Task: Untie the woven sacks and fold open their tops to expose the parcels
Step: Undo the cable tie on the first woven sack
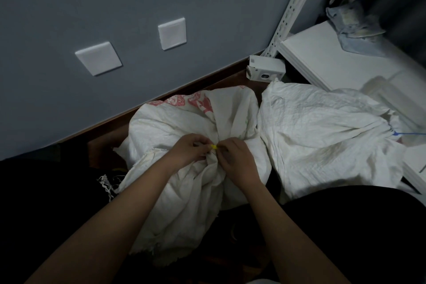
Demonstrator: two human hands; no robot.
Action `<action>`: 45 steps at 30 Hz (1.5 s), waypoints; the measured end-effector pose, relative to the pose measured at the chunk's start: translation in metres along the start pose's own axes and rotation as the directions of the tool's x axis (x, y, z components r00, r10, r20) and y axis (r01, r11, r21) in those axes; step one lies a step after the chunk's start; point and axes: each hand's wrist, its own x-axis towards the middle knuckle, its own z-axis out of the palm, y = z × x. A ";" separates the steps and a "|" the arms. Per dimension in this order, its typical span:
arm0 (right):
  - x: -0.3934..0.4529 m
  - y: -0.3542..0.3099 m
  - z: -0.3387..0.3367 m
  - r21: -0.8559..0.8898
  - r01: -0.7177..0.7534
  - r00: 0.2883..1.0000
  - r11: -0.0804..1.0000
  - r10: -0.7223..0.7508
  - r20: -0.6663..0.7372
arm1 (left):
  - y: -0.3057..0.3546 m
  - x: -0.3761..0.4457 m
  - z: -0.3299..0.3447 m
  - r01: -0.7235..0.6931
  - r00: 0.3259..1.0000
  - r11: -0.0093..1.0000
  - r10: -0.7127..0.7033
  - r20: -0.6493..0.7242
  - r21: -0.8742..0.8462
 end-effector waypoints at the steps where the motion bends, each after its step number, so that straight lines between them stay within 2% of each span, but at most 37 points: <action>1: -0.001 0.000 0.000 0.007 0.021 1.000 1.000 -0.021 -0.005 | 0.001 -0.001 0.000 -0.028 1.000 0.999 0.028 0.000 0.045; 3: -0.002 0.000 0.000 0.029 0.022 1.000 0.999 -0.021 -0.019 | 0.002 -0.002 0.001 -0.123 0.992 0.980 0.127 -0.015 0.159; 5: -0.002 -0.003 0.000 0.078 -0.008 0.999 0.997 0.011 -0.043 | -0.001 -0.002 0.002 -0.261 0.955 0.918 0.291 -0.061 0.298; 7: -0.001 -0.007 -0.001 0.135 -0.038 0.997 0.990 0.045 -0.055 | -0.006 -0.001 0.001 -0.325 0.918 0.864 0.386 -0.093 0.385; 10: 0.000 -0.012 -0.005 0.215 -0.106 0.992 0.971 0.118 -0.045 | -0.008 -0.001 0.000 -0.361 0.899 0.828 0.431 -0.074 0.429; 14: 0.004 -0.022 -0.011 0.225 -0.206 0.974 0.952 0.222 -0.047 | 0.006 -0.002 -0.003 -0.428 0.873 0.738 0.488 0.026 0.521; 17: 0.006 -0.026 -0.013 0.225 -0.222 0.969 0.949 0.240 -0.056 | 0.015 0.000 -0.006 -0.406 0.869 0.675 0.493 0.033 0.616; 22: 0.007 -0.024 -0.014 0.246 -0.213 0.967 0.946 0.240 -0.083 | 0.016 0.002 -0.004 -0.384 0.857 0.639 0.514 0.001 0.667; 26: 0.008 -0.025 -0.015 0.281 -0.228 0.962 0.932 0.260 -0.081 | 0.013 0.004 0.000 -0.467 0.795 0.635 0.606 -0.022 0.615; 29: 0.009 -0.025 -0.015 0.304 -0.237 0.959 0.923 0.272 -0.077 | 0.019 0.000 0.005 -0.399 0.841 0.745 0.529 -0.109 0.535; 34: 0.009 -0.025 -0.017 0.309 -0.246 0.958 0.919 0.278 -0.065 | 0.017 0.001 -0.001 -0.349 0.913 0.823 0.406 -0.035 0.449; 38: 0.010 -0.026 -0.020 0.317 -0.229 0.965 0.920 0.258 -0.053 | 0.023 -0.003 0.002 -0.308 0.942 0.930 0.328 -0.075 0.200; 45: 0.012 -0.023 -0.025 0.321 -0.241 0.968 0.916 0.250 0.013 | 0.029 -0.007 -0.002 -0.169 0.984 0.985 0.167 -0.055 -0.021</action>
